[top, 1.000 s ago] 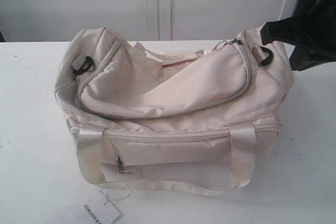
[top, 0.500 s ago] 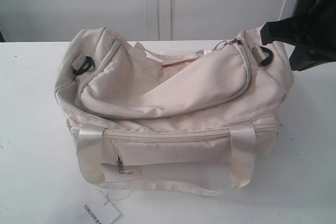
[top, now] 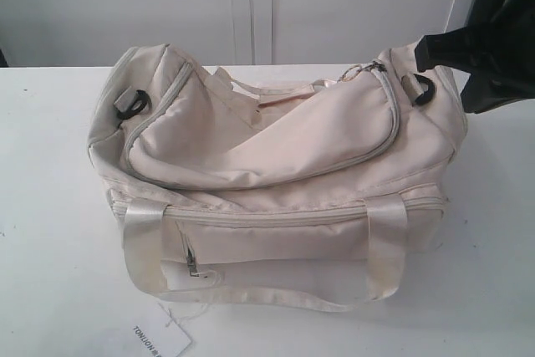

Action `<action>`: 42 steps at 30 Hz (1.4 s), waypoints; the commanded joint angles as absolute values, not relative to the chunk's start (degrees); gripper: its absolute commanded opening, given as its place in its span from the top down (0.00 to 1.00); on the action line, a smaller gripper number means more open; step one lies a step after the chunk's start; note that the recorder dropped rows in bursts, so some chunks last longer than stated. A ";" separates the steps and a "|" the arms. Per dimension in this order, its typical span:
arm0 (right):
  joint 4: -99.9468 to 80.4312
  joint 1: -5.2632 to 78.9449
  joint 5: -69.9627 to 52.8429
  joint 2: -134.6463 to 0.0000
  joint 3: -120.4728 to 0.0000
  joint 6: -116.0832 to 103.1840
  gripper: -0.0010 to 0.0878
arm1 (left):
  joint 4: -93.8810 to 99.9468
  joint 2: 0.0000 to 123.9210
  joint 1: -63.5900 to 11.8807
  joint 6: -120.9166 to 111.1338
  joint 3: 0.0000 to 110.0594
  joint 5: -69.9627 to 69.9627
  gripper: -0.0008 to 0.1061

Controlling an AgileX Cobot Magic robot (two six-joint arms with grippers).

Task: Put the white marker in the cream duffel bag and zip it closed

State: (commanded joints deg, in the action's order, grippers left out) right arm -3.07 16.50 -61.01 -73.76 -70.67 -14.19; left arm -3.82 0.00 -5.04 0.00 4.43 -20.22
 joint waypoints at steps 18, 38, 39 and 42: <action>-3.07 16.50 -60.92 -73.88 -70.67 -14.19 0.99 | -2.42 0.00 -5.12 0.00 0.00 -18.89 0.99; -3.07 16.50 -60.92 -73.88 -70.67 -14.19 0.99 | -2.42 0.00 -5.12 0.00 0.00 -18.89 0.99; -3.07 16.50 -60.92 -73.88 -70.67 -14.19 0.99 | -2.42 0.00 -5.12 0.00 0.00 -18.89 0.99; -3.07 16.50 -60.92 -73.88 -70.67 -14.19 0.99 | -2.42 0.00 -5.12 0.00 0.00 -18.89 0.99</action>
